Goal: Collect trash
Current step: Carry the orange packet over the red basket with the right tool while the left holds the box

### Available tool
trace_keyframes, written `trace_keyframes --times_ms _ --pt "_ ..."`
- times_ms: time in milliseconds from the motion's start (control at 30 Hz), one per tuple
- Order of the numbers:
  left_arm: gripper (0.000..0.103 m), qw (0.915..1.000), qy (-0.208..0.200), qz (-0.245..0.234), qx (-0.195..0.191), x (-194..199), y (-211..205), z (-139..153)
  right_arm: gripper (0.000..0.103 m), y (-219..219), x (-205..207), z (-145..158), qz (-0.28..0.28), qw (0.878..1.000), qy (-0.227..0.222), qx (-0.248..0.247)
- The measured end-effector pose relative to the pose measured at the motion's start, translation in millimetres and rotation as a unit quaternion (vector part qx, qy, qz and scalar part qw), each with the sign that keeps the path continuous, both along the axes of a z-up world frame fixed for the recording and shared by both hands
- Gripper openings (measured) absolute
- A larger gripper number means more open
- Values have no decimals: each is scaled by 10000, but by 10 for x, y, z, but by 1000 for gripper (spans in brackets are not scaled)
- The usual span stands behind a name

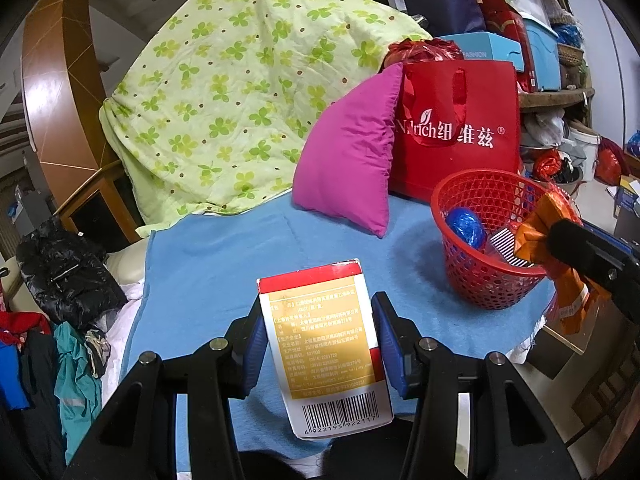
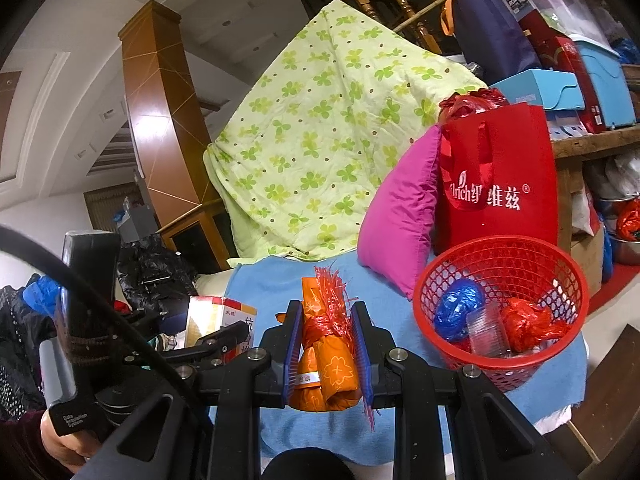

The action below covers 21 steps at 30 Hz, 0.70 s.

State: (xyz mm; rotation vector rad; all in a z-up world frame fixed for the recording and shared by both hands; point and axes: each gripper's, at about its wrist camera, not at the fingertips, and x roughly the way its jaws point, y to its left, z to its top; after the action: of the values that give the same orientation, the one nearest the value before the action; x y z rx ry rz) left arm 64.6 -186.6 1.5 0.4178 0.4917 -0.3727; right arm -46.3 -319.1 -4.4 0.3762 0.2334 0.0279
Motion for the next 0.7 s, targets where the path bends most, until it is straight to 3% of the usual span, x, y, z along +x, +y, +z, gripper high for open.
trace_keyframes --times_ms 700 --pt "53 9990 -16 -333 307 -101 -361 -73 26 -382 -196 -76 -399 9989 -19 249"
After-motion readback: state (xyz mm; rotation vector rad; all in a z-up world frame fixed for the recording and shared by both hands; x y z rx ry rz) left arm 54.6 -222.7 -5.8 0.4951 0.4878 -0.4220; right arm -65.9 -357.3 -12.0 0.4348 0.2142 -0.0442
